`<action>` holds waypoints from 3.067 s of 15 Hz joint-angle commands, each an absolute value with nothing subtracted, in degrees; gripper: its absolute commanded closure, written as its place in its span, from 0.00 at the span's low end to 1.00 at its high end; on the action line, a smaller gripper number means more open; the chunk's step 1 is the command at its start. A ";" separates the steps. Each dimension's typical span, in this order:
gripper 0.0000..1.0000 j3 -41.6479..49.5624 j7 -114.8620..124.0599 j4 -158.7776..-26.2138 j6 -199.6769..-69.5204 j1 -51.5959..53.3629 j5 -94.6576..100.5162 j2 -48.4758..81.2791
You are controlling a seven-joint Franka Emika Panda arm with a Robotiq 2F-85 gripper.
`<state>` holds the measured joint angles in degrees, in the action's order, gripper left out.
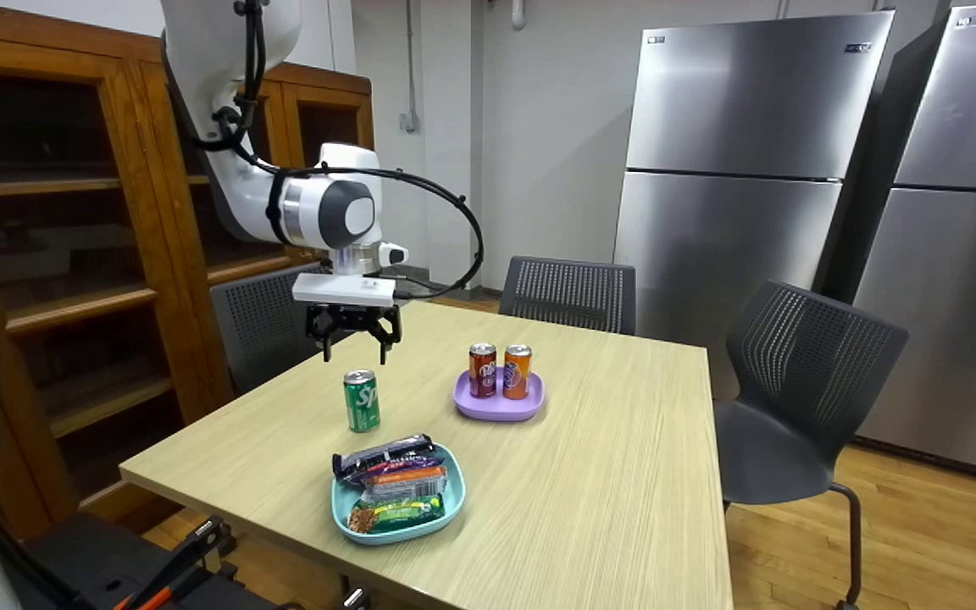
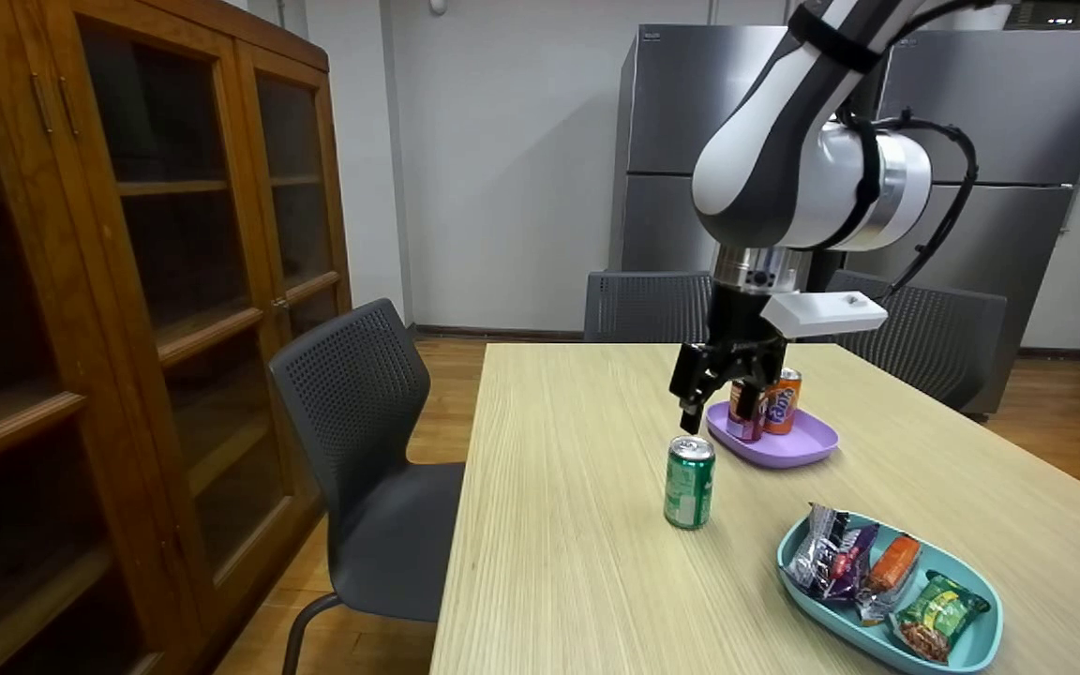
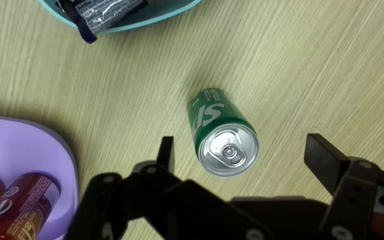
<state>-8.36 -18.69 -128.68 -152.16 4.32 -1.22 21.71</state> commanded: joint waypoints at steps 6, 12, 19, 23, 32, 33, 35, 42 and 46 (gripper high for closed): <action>0.00 -9.25 -18.82 -126.21 -153.32 3.91 0.61 26.09; 0.00 -8.82 -17.85 -122.75 -152.79 5.19 3.00 29.92; 0.00 -8.27 -17.03 -118.51 -152.20 6.43 5.24 33.86; 0.00 -8.13 -16.81 -116.78 -151.96 6.67 6.02 35.32; 0.62 -6.99 -16.43 -117.72 -150.81 7.09 8.49 34.01; 0.62 -7.04 -16.46 -117.82 -150.85 7.00 8.63 33.91; 0.62 -7.24 -16.60 -118.24 -151.14 6.80 8.66 33.34; 0.62 -8.01 -17.40 -119.54 -151.61 5.65 7.88 30.22; 0.62 -8.42 -18.33 -119.50 -151.64 4.23 6.97 28.75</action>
